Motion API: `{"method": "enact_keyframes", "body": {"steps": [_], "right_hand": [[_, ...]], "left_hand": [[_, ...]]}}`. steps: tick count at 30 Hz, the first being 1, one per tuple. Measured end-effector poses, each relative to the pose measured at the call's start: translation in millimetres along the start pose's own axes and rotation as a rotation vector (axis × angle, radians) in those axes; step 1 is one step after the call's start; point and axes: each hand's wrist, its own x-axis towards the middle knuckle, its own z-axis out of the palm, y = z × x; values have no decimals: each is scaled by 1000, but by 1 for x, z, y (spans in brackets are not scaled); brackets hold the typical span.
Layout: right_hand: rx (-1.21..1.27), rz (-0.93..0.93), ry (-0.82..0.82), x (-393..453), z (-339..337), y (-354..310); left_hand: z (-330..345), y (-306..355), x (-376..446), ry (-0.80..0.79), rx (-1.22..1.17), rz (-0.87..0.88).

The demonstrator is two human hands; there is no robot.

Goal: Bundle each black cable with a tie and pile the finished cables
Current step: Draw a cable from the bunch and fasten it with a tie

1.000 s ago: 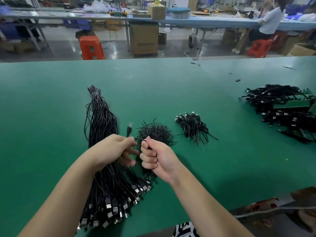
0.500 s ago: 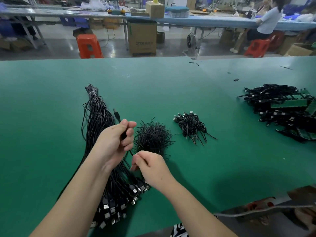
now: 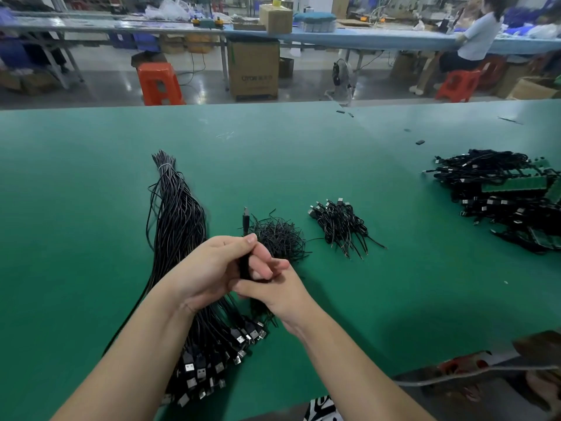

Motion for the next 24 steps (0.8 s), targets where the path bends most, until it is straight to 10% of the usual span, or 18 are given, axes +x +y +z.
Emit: {"method": "enact_keyframes", "body": {"steps": [9, 17, 24], "right_hand": [[-26, 23, 35, -5, -5, 3], [-892, -183, 172, 4, -19, -17], [-1314, -221, 18, 8, -23, -18]], "left_hand": [[-3, 8, -3, -117, 264, -110], [12, 1, -1, 513, 1342, 205], [1, -6, 7, 515, 1227, 259]]}}
